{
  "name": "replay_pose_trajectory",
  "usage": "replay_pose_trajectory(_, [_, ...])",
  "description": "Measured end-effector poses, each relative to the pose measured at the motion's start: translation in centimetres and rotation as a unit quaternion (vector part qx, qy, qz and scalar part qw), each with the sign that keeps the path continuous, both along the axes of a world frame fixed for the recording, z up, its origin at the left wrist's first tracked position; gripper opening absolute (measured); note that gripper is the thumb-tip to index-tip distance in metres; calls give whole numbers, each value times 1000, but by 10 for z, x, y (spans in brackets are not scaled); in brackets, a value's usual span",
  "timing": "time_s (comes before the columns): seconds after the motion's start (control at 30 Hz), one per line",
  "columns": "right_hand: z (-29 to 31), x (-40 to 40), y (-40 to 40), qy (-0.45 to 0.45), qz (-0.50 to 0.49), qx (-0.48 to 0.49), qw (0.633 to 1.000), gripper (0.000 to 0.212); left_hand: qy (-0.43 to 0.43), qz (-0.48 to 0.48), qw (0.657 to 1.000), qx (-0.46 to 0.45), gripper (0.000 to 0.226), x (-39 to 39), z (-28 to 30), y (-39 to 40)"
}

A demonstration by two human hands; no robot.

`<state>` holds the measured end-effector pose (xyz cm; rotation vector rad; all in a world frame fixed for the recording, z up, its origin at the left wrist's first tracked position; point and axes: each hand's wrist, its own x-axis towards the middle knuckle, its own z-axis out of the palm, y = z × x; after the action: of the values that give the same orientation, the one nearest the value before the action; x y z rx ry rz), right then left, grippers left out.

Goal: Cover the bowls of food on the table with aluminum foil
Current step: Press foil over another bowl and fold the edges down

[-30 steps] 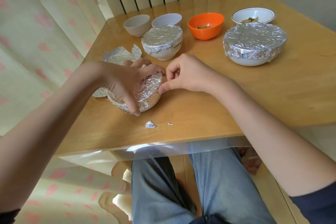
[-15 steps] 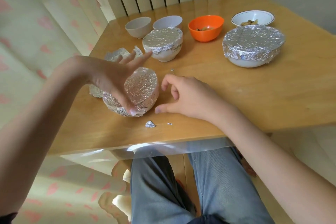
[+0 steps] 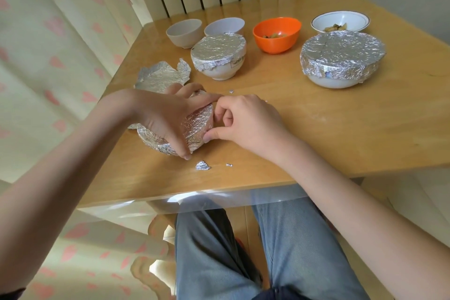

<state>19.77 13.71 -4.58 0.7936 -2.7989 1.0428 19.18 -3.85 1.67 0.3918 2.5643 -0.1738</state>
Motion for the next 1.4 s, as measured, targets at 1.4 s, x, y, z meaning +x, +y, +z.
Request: replay_pose_trajectory(1.4, [-7, 25, -11, 67, 4, 66, 996, 45, -4, 13, 1000, -3, 134, 19, 4, -2])
